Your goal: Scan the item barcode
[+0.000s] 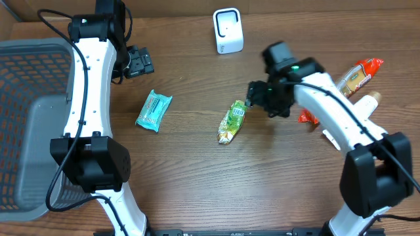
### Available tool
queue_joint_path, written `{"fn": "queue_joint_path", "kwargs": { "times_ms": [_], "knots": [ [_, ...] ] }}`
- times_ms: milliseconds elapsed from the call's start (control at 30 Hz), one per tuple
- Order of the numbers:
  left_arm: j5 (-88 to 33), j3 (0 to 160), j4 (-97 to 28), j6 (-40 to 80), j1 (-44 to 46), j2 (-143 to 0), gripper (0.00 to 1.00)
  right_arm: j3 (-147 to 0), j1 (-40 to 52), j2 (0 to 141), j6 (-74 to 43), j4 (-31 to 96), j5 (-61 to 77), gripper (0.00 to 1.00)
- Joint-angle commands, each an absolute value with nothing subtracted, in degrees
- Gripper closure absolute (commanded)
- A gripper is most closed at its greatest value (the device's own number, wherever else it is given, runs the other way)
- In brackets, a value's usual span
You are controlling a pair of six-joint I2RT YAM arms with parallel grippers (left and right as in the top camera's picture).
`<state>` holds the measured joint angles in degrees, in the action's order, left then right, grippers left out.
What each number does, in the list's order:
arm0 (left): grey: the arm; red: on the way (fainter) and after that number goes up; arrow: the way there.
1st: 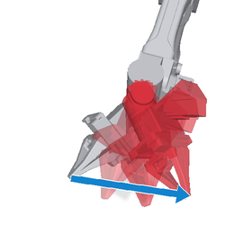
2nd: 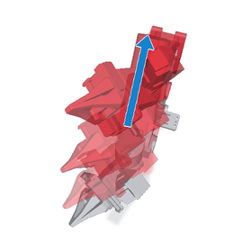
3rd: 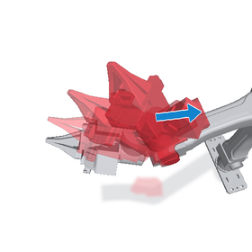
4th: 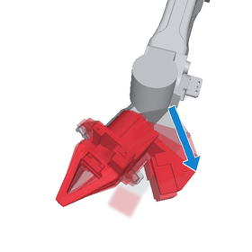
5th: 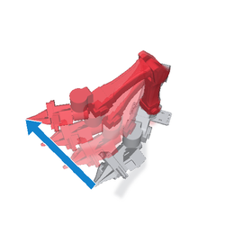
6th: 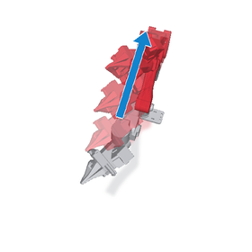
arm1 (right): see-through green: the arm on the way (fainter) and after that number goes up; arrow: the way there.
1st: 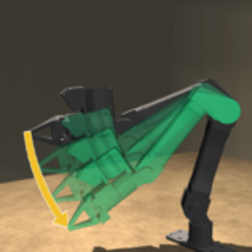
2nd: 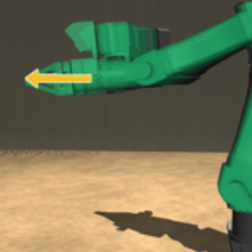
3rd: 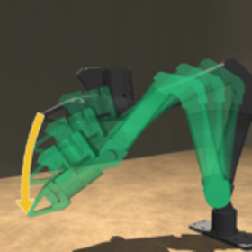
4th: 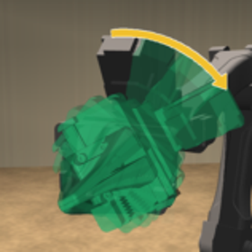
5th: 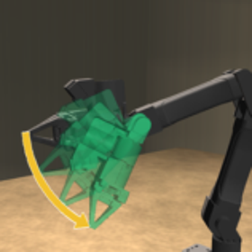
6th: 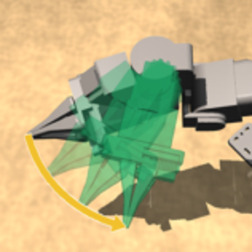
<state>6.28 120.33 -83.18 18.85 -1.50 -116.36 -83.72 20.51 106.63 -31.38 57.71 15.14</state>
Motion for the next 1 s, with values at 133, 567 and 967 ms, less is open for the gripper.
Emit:
{"fn": "queue_joint_path", "kwargs": {
  "times_ms": [133, 567, 967],
  "knots": [
    [6.81, 120.16, -83.29, 17.78, -1.48, -116.90, 0.00, -72.49, 22.72, 105.91, -41.93, 52.66, 31.51, 0.20],
    [6.81, 120.16, -83.29, 17.78, -1.48, -116.90, 0.00, -67.64, 32.16, 107.53, -51.05, 38.65, 16.12, 0.31],
    [6.81, 120.16, -83.29, 17.78, -1.48, -116.90, 0.00, -68.69, 31.44, 111.13, -43.68, 36.71, 17.19, 0.83]
  ]
}}
